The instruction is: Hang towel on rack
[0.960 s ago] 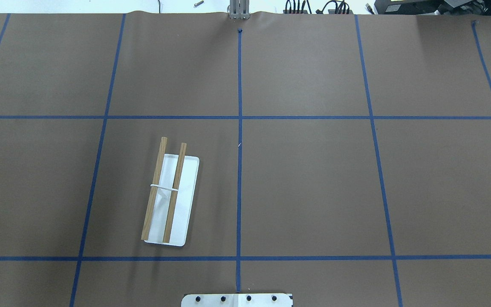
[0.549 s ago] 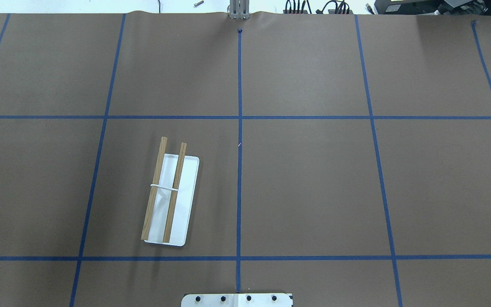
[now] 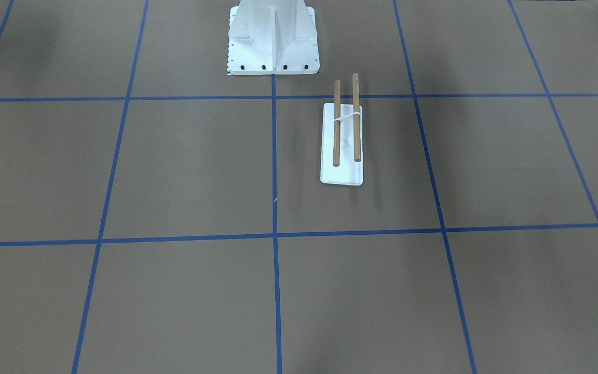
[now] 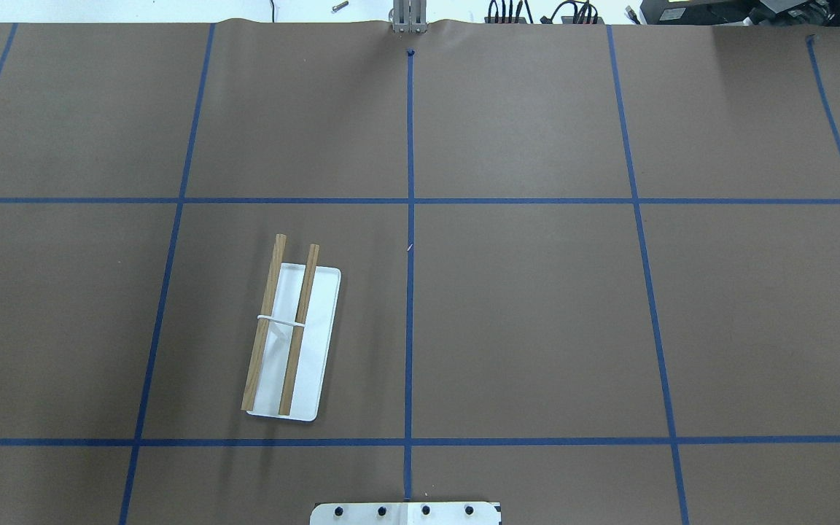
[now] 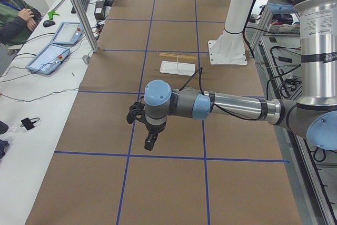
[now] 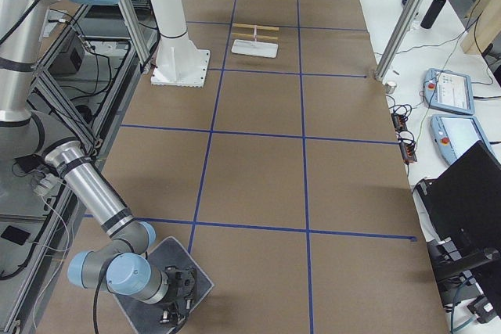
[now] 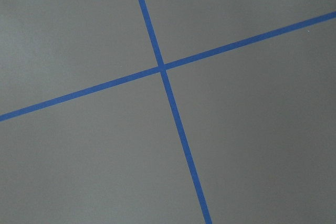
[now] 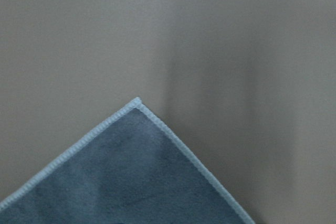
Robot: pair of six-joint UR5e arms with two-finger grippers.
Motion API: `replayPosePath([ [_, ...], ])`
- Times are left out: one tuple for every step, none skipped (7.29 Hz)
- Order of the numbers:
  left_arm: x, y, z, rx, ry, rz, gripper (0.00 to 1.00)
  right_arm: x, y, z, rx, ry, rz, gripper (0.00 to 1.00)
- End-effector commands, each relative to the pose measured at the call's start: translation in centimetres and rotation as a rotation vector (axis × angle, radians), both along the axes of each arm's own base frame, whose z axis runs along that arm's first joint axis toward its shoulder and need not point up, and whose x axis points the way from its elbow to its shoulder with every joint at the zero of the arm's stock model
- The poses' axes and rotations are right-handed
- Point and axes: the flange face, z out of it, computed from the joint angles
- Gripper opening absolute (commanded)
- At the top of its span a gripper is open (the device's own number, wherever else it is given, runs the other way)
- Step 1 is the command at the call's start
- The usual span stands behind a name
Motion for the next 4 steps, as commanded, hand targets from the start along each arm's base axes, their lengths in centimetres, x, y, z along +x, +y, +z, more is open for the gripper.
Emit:
replayPosePath([
  [0.4, -0.1, -0.1, 0.004, 0.0, 0.009, 0.99, 2.1, 0.8, 1.0, -0.021, 0.03, -0.01, 0.87],
  [0.4, -0.4, -0.3, 0.008, 0.0, 0.009, 0.99, 1.7, 2.2, 1.5, -0.039, 0.024, -0.002, 0.85],
  [0.4, -0.4, -0.3, 0.008, 0.0, 0.009, 0.99, 1.2, 4.2, 1.9, -0.054, 0.016, 0.007, 0.84],
  [0.4, -0.4, -0.2, 0.005, 0.0, 0.009, 0.99, 0.9, 5.6, 2.4, -0.048, 0.016, -0.014, 0.86],
])
